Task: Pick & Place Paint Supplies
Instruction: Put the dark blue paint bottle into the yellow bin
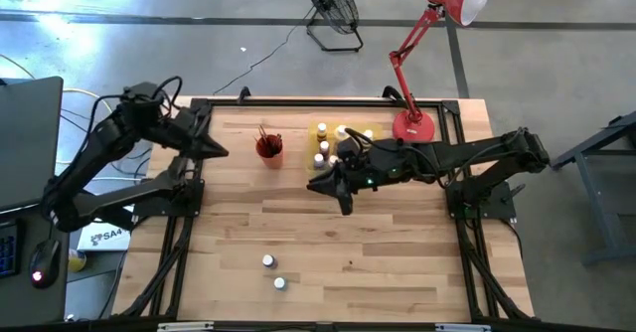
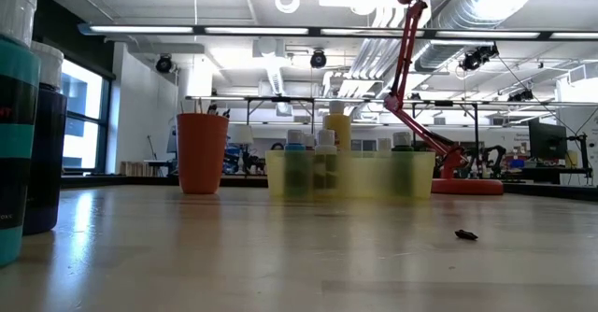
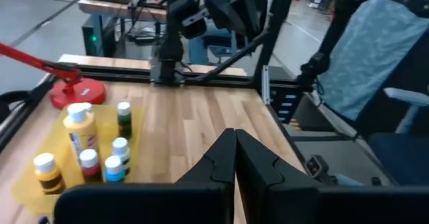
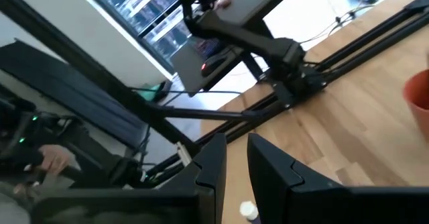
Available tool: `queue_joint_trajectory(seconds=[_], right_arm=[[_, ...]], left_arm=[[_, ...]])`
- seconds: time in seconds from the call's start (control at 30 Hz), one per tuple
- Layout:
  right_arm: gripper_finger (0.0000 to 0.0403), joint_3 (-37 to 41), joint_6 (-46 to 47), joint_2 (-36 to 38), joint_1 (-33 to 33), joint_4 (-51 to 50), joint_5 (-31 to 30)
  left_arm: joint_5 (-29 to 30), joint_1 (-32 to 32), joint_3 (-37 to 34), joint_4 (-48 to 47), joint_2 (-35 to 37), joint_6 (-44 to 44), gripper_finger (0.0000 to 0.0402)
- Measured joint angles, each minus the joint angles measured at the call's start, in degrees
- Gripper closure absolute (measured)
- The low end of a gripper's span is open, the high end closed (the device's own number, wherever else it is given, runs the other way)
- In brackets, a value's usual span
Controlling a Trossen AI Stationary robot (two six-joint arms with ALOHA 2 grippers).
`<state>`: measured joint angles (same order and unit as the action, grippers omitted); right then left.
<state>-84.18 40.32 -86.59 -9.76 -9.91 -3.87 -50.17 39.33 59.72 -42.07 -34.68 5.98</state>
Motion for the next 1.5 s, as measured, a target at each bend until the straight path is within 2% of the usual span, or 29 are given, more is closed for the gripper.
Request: queue_joint_trajectory(seconds=[0.13,0.3,0.4,0.5,0.6,0.8,0.9,1.0,1.07,1.2,1.33,1.43,1.5], right_arm=[[0.0350,0.0,0.0,0.0,0.0,0.2,2.4],[0.0350,0.0,-0.1,0.0,0.0,0.2,5.5],[0.0350,0.0,0.2,0.0,0.0,0.3,5.4],[0.0350,0.0,0.3,0.0,0.0,0.8,3.5],[0.0350,0.0,0.3,0.0,0.0,2.3,1.3],[0.0350,0.0,0.0,0.1,0.0,3.7,-0.3],[0.0350,0.0,-0.1,0.1,0.0,3.7,1.2],[0.0350,0.0,-0.7,0.1,0.0,3.5,4.8],[0.0350,0.0,-1.4,0.1,0.0,3.3,7.5],[0.0350,0.0,-1.1,0.1,0.0,3.2,13.1],[0.0350,0.0,-1.1,0.2,0.0,3.2,17.5],[0.0350,0.0,-1.2,0.6,0.0,3.2,19.5],[0.0350,0.0,-1.2,1.1,0.0,3.0,20.5]], left_arm=[[-0.8,0.0,0.0,-0.6,2.0,-0.2,0.0398],[-5.0,0.0,0.0,0.6,4.1,-3.6,0.0398],[-4.2,0.0,0.0,1.0,6.4,-4.7,0.0398],[1.2,0.0,0.0,2.1,8.8,-5.2,0.0398],[11.0,0.0,0.0,2.4,10.3,-5.1,0.0398],[27.9,0.0,-0.9,7.2,6.6,-4.8,0.0398],[29.2,0.0,-2.4,11.7,3.1,-7.1,0.0398],[25.6,-1.0,-4.0,17.0,0.0,-10.6,0.0400],[26.5,-3.6,-4.3,19.1,-1.8,-12.0,0.0400],[34.5,-12.1,-4.4,23.2,-2.7,-12.2,0.0401],[42.1,-23.8,-4.2,29.0,-6.6,-10.6,0.0401],[50.1,-32.5,-4.4,29.7,-10.1,-7.8,0.0401],[53.4,-38.1,-4.5,29.4,-11.3,-5.8,0.0401]])
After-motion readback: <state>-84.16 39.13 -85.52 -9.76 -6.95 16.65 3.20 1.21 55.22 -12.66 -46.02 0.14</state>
